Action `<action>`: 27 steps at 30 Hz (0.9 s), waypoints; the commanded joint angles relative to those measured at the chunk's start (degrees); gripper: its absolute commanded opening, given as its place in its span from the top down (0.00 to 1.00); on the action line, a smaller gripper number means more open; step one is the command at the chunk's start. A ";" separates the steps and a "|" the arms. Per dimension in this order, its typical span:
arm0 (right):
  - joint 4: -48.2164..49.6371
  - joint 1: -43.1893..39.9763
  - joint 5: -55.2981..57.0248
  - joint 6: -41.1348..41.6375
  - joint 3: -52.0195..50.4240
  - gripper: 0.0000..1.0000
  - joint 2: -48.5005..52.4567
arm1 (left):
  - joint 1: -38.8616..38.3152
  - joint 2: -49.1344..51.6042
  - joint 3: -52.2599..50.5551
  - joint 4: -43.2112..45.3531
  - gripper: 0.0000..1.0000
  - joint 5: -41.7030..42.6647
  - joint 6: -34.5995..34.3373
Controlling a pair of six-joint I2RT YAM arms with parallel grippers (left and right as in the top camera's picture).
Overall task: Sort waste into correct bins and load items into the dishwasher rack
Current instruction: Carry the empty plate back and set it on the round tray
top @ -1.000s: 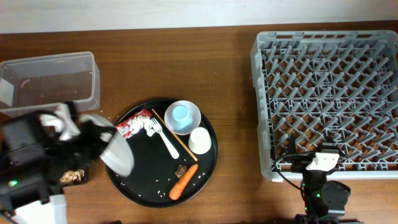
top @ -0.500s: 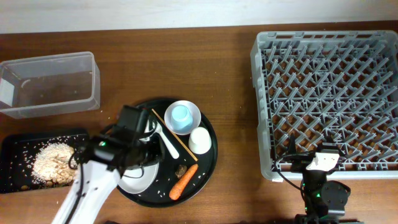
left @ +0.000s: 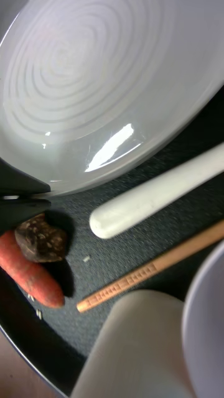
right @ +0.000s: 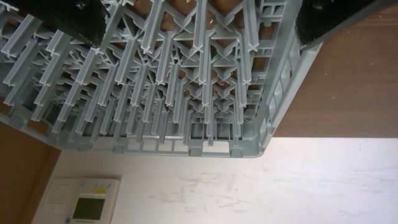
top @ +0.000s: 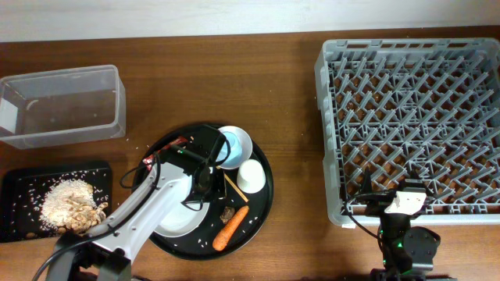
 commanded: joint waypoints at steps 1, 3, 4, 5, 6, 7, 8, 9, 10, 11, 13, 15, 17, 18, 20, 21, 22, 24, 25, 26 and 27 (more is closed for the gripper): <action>-0.39 -0.37 -0.07 0.02 -0.31 0.01 -0.37 | -0.17 0.63 -0.17 -2.19 0.98 -0.79 -0.52; -0.39 -0.37 -0.04 0.02 -0.31 0.01 -0.37 | -0.17 0.63 -0.17 -3.52 0.87 -0.79 -0.52; -0.39 -0.37 -0.04 0.02 -0.31 0.01 -0.37 | -0.17 0.63 -0.17 -3.96 0.87 -0.79 -0.52; -0.39 -0.37 -0.07 0.02 -0.31 0.01 -0.37 | -0.17 0.63 -0.17 -4.11 0.86 -0.79 -0.52; -0.39 -0.37 -0.07 0.02 -0.31 0.01 -0.37 | -0.17 0.63 -0.17 -4.11 0.86 -0.76 -0.50; -0.39 -0.37 -0.07 0.02 -0.31 0.01 -0.37 | -0.17 0.63 -0.15 -4.09 0.85 -0.59 -0.02; -0.42 -0.37 -0.04 0.02 -0.31 0.01 -0.37 | -0.17 0.63 -0.15 -4.24 0.85 -0.50 0.09; -0.39 -0.37 -0.07 0.04 -0.31 0.01 -0.37 | -0.17 0.61 0.26 -5.27 0.86 0.09 0.11; -0.39 -0.37 -0.07 0.02 -0.31 0.01 -0.37 | -0.17 0.61 0.87 -6.27 0.86 0.37 0.11; -0.39 -0.37 -0.07 0.02 -0.31 0.01 -0.37 | -0.17 0.55 1.88 -7.65 0.87 0.55 0.11; -0.39 -0.37 -0.07 0.02 -0.31 0.01 -0.37 | -0.20 0.37 5.31 -12.15 0.87 1.95 1.05; -0.39 -0.37 -0.07 0.02 -0.31 0.01 -0.37 | -1.25 0.35 7.65 -14.32 0.86 4.48 4.44; -0.39 -0.37 -0.07 0.02 -0.31 0.01 -0.37 | -3.06 0.37 7.74 -14.29 0.80 4.37 4.44; -0.39 -0.37 -0.04 0.02 -0.31 0.01 -0.37 | -3.61 0.37 7.74 -14.32 0.58 4.37 4.42; -0.39 -0.37 -0.07 0.02 -0.31 0.01 -0.37 | -4.72 0.42 7.72 -14.58 0.13 4.37 4.46; -0.39 -0.37 -0.07 0.02 -0.31 0.01 -0.37 | -5.27 0.42 7.72 -14.73 0.13 4.37 4.46; -0.39 -0.37 -0.07 0.02 -0.31 0.01 -0.37 | -5.64 0.42 7.72 -14.73 0.13 4.35 4.44; -0.39 -0.37 -0.07 0.04 -0.31 0.01 -0.37 | -5.68 0.42 7.72 -14.67 0.13 4.31 4.42; -0.39 -0.37 -0.04 0.02 -0.31 0.01 -0.37 | -5.68 0.42 7.72 -14.49 0.13 4.04 4.42; -0.39 -0.37 -0.07 0.04 -0.31 0.01 -0.37 | -5.68 0.42 7.72 -14.12 0.13 3.74 4.42; -0.39 -0.37 -0.07 0.02 -0.31 0.01 -0.37 | -5.68 0.42 7.72 -13.92 0.13 3.69 4.44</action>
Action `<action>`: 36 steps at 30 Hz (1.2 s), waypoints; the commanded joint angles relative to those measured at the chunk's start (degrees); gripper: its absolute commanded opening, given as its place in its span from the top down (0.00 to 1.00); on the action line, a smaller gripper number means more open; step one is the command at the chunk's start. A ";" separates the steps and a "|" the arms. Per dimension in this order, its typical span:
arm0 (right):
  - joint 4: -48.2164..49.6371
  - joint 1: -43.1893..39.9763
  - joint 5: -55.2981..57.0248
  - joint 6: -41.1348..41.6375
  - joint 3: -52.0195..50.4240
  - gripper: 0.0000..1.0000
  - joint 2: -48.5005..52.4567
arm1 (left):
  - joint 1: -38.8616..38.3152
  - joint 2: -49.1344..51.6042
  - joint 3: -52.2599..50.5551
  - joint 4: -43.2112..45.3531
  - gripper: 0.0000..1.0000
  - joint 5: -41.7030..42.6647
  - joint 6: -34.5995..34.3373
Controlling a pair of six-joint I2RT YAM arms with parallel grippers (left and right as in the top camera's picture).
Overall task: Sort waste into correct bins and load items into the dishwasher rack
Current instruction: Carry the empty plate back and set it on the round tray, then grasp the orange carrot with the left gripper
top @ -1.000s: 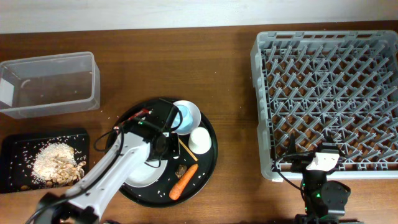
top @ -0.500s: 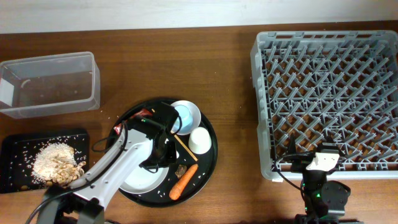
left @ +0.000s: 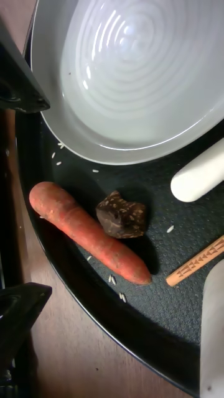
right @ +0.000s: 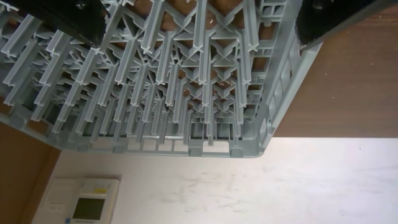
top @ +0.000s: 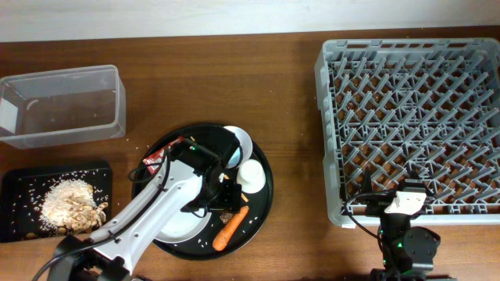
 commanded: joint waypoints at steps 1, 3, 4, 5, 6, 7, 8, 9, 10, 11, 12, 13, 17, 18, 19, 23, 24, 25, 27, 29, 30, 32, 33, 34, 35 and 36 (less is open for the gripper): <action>-0.39 -0.37 -0.07 0.07 -0.31 0.01 -0.37 | -0.22 0.20 0.92 0.74 0.13 -0.33 0.90; -0.39 -0.37 -0.07 0.07 -0.31 0.01 -0.37 | 0.50 0.17 1.36 3.15 0.13 -5.86 0.90; -0.39 -0.37 -0.07 0.09 -0.31 0.01 -0.37 | 1.46 0.17 1.92 3.65 0.13 -6.43 0.90; -0.39 -0.37 -0.07 0.07 -0.31 0.01 -0.37 | 3.28 0.17 3.06 3.87 0.13 -6.25 0.87; -0.39 -0.37 -0.07 0.07 -0.31 0.01 -0.37 | 5.27 0.17 4.15 3.98 0.13 -6.27 0.90; -0.39 -0.37 -0.07 0.07 -0.31 0.01 -0.37 | 6.71 0.17 4.74 4.20 0.13 -6.27 0.90; -0.39 -0.37 -0.04 0.07 -0.31 0.01 -0.37 | 9.40 0.17 5.66 4.74 0.13 -6.32 0.90; -0.39 -0.37 -0.07 0.07 -0.31 0.01 -0.37 | 12.59 0.17 6.03 5.99 0.13 -6.23 0.87; -0.39 -0.37 -0.04 0.07 -0.31 0.01 -0.37 | 15.23 0.22 6.01 7.19 0.13 -6.25 0.87; -0.39 -0.37 -0.07 0.07 -0.31 0.01 -0.37 | 17.09 0.31 6.01 8.15 0.13 -6.27 0.90; -0.39 -0.37 -0.04 0.07 -0.31 0.01 -0.37 | 18.58 0.31 6.01 8.98 0.13 -6.47 0.90; -0.39 -0.37 -0.07 0.07 -0.31 0.01 -0.37 | 19.87 0.31 6.01 10.01 0.13 -7.26 0.90; -0.39 -0.37 -0.07 0.07 -0.31 0.01 -0.37 | 22.29 0.37 6.01 13.73 0.13 -8.90 0.87; -0.39 -0.37 -0.07 0.07 -0.31 0.01 -0.37 | 22.49 0.57 6.01 14.49 0.13 -8.92 0.85; -0.39 -0.37 -0.07 0.07 -0.31 0.01 -0.37 | 22.47 1.22 6.01 15.45 0.13 -9.40 0.31; -0.39 -0.37 -0.07 0.07 -0.31 0.01 -0.37 | 22.51 7.08 6.01 19.80 0.13 -12.07 -1.03; -0.39 -0.37 -0.07 0.07 -0.31 0.01 -0.37 | 22.51 8.09 6.01 20.33 0.13 -12.04 -1.03; -0.39 -0.37 -0.04 0.07 -0.31 0.01 -0.37 | 22.51 8.68 6.01 20.28 0.13 -12.04 -1.03; -0.39 -0.37 -0.07 0.07 -0.31 0.01 -0.37 | 22.49 8.13 6.03 19.80 0.13 -12.04 -0.33; -0.39 -0.37 -0.07 0.07 -0.31 0.01 -0.37 | 22.47 6.08 6.12 18.03 0.13 -11.76 -0.35; -0.39 -0.37 -0.07 0.07 -0.31 0.01 -0.37 | 22.47 4.96 6.12 16.87 0.13 -11.74 -0.35; -0.39 -0.37 -0.07 0.07 -0.31 0.01 -0.37 | 22.45 0.85 6.12 12.24 0.13 -8.98 -0.11; -0.39 -0.37 -0.07 0.07 -0.31 0.01 -0.37 | 22.45 -0.96 6.12 9.40 0.13 -6.21 -0.11; -0.39 -0.37 -0.07 0.07 -0.31 0.01 -0.37 | 22.14 -2.47 6.12 6.45 0.13 -1.49 1.64; -0.39 -0.37 -0.07 0.09 -0.31 0.01 -0.37 | 21.46 -3.21 6.12 4.31 0.13 1.99 3.37; -0.39 -0.37 -0.07 0.07 -0.31 0.01 -0.37 | 20.61 -3.45 6.10 2.49 0.13 3.67 3.52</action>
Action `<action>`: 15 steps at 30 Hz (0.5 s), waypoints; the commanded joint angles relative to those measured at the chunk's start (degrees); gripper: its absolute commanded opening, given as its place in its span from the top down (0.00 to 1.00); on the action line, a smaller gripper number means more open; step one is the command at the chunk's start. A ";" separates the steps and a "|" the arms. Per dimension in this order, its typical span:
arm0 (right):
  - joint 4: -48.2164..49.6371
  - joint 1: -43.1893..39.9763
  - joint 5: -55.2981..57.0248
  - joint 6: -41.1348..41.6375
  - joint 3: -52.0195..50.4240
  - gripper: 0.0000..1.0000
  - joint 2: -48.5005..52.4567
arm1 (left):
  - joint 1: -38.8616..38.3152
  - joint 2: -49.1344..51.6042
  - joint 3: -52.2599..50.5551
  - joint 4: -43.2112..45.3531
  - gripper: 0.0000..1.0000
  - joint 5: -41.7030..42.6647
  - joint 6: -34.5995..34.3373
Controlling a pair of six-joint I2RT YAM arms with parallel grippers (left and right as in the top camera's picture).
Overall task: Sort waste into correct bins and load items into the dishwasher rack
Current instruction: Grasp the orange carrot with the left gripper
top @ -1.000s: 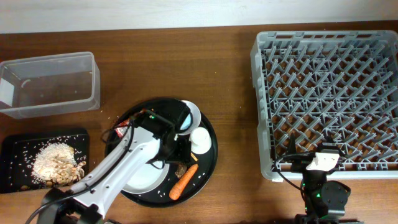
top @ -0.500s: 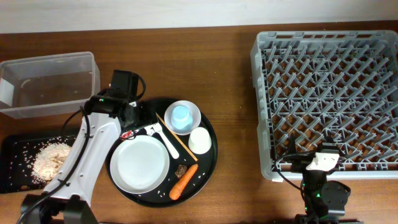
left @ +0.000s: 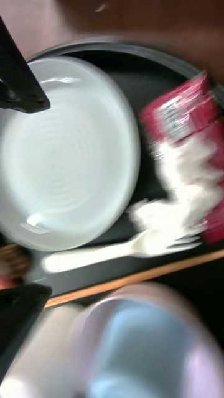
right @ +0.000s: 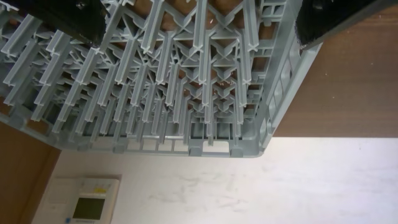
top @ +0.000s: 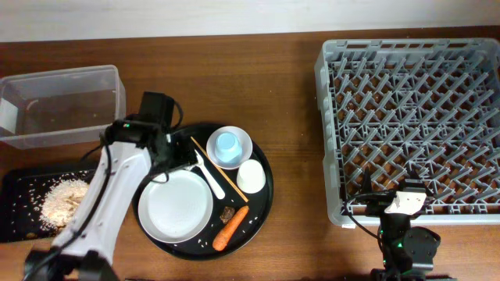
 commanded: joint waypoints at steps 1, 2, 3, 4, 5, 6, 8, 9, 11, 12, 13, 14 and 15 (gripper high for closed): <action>-0.39 -0.37 -0.04 0.07 -0.31 0.01 -0.33 | -3.39 -1.97 0.61 -4.81 0.13 9.20 2.75; -0.39 -0.37 -0.07 0.07 -0.31 0.01 -0.33 | -4.68 -1.97 0.39 -5.77 0.13 9.18 2.75; -0.39 -0.37 -0.04 0.07 -0.31 0.01 -0.33 | -7.32 -1.97 -0.17 -7.30 0.13 9.18 2.75; -0.39 -0.37 -0.07 0.07 -0.31 0.01 -0.33 | -10.58 -1.97 -1.22 -8.07 0.13 9.18 2.73; -0.39 -0.37 -0.04 0.07 -0.31 0.01 -0.33 | -14.29 -1.97 -2.78 -8.02 0.13 9.18 2.71; -0.39 -0.37 -0.07 0.07 -0.31 0.01 -0.33 | -16.81 -1.97 -3.93 -7.72 0.13 9.14 2.71; -0.39 -0.37 -0.07 0.07 -0.31 0.01 -0.33 | -21.92 -1.97 -6.54 -7.15 0.13 9.16 2.69; -0.39 -0.37 -0.04 0.07 -0.31 0.01 -0.33 | -24.26 -1.97 -7.91 -6.88 0.13 9.14 2.69; -0.42 -0.37 -0.07 0.07 -0.31 0.01 -0.33 | -27.26 -1.97 -10.27 -5.46 0.13 9.14 2.36; -0.39 -0.37 -0.07 0.09 -0.31 0.01 -0.33 | -29.05 -1.95 -12.20 -3.74 0.13 9.11 0.98; -0.39 -0.37 -0.07 0.07 -0.31 0.01 -0.33 | -29.92 -1.95 -13.27 -2.64 0.13 9.11 0.42; -0.39 -0.37 -0.07 0.07 -0.31 0.01 -0.33 | -30.80 -1.95 -14.60 -1.07 0.13 9.14 0.31; -0.39 -0.37 -0.04 0.07 -0.31 0.01 -0.33 | -31.47 -1.95 -15.63 0.35 0.13 9.11 0.33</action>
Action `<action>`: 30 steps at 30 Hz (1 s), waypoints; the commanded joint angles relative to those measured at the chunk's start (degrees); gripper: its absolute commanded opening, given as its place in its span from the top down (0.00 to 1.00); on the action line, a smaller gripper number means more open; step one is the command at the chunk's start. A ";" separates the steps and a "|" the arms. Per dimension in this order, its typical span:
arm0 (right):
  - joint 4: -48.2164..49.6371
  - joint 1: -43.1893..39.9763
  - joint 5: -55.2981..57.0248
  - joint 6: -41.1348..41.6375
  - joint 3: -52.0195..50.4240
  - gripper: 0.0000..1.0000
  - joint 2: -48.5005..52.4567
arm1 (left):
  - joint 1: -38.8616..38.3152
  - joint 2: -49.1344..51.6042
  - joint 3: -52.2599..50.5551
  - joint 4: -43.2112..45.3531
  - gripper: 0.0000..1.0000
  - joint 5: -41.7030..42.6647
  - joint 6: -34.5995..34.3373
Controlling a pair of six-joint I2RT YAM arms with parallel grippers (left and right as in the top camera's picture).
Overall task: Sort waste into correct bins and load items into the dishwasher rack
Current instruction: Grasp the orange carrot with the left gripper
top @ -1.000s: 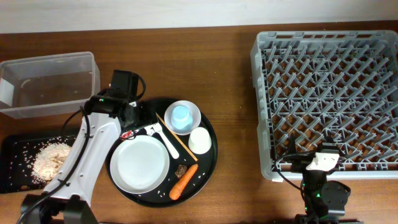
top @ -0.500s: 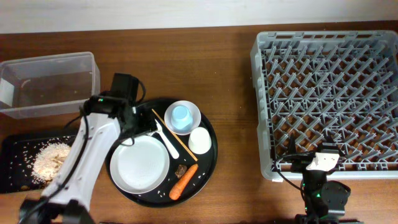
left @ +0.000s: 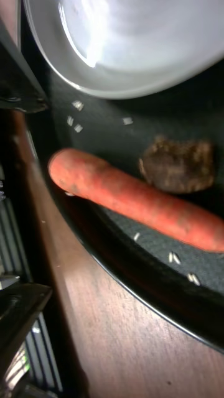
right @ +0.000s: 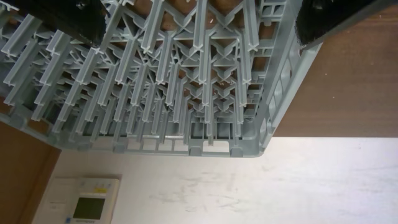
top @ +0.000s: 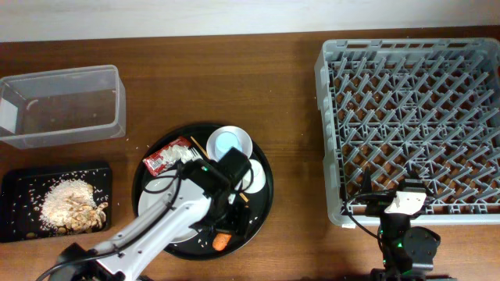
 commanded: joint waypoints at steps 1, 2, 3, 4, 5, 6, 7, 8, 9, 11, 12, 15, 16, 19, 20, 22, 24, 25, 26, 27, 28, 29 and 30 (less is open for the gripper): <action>-0.39 -0.37 -0.07 0.07 -0.31 0.01 -0.33 | -2.62 -0.33 -3.52 3.82 0.13 -0.09 -1.03; -0.39 -0.37 -0.04 0.07 -0.31 0.01 -0.33 | -3.89 -0.33 -4.39 5.66 0.13 -1.60 -0.81; -0.39 -0.37 -0.07 0.07 -0.31 0.01 -0.33 | -5.42 -0.33 -5.16 7.26 0.17 -3.96 -0.83; -0.39 -0.37 -0.04 0.07 -0.31 0.01 -0.33 | -6.27 -0.33 -5.55 8.02 0.17 -5.42 -0.85; -0.39 -0.37 -0.07 0.07 -0.31 0.01 -0.33 | -7.15 -0.33 -6.05 9.11 0.17 -7.10 -0.87; -0.39 -0.37 -0.07 0.07 -0.31 0.01 -0.33 | -7.93 -0.31 -6.38 9.94 0.17 -9.03 -0.87; -0.39 -0.37 -0.07 0.09 -0.31 0.01 -0.33 | -8.55 -0.20 -6.58 10.60 0.17 -11.02 -0.85; -0.39 -0.37 -0.07 0.07 -0.31 0.01 -0.33 | -8.74 -0.13 -6.86 11.17 0.17 -12.15 -0.85; -0.39 -0.37 -0.07 0.07 -0.31 0.01 -0.33 | -8.74 0.02 -7.08 11.61 0.17 -12.15 -0.85; -0.39 -0.37 -0.07 0.07 -0.31 0.01 -0.33 | -8.74 0.79 -7.08 11.87 0.17 -12.46 -0.85; -0.39 -0.37 -0.07 0.07 -0.31 0.01 -0.33 | -8.74 1.51 -7.10 12.37 0.20 -13.00 -0.83; -0.39 -0.37 -0.07 0.07 -0.31 0.01 -0.33 | -8.74 3.80 -7.10 13.57 0.21 -12.96 -0.85; -0.39 -0.37 -0.07 0.07 -0.31 0.01 -0.33 | -8.74 4.74 -7.10 13.81 0.21 -12.92 -0.85; -0.39 -0.37 -0.07 0.07 -0.31 0.01 -0.33 | -8.74 6.34 -7.10 13.84 0.32 -12.96 -0.85; -0.39 -0.37 -0.04 0.07 -0.31 0.01 -0.33 | -8.74 6.34 -7.10 13.84 0.32 -12.96 -0.85; -0.39 -0.37 -0.07 0.07 -0.31 0.01 -0.33 | -8.74 6.34 -7.10 13.94 0.39 -12.98 -0.85; -0.39 -0.37 -0.07 0.07 -0.31 0.01 -0.33 | -8.74 6.38 -7.13 14.23 0.40 -13.40 -0.85; -0.39 -0.37 -0.07 0.07 -0.31 0.01 -0.33 | -8.74 6.51 -7.17 14.47 0.40 -13.42 -0.85; -0.39 -0.37 -0.04 0.07 -0.31 0.01 -0.33 | -8.74 6.75 -7.17 14.69 0.41 -13.42 -0.85; -0.39 -0.37 -0.07 0.07 -0.31 0.01 -0.33 | -8.74 7.04 -7.17 14.88 0.44 -13.44 -0.83; -0.39 -0.37 -0.07 0.07 -0.31 0.01 -0.33 | -8.74 7.21 -7.17 14.93 0.44 -13.44 -0.83; -0.39 -0.37 -0.04 0.09 -0.31 0.01 -0.33 | -8.74 7.34 -7.21 14.95 0.45 -13.66 -0.85; -0.39 -0.37 -0.07 0.07 -0.31 0.01 -0.33 | -8.74 7.41 -7.41 15.10 0.45 -13.99 -0.85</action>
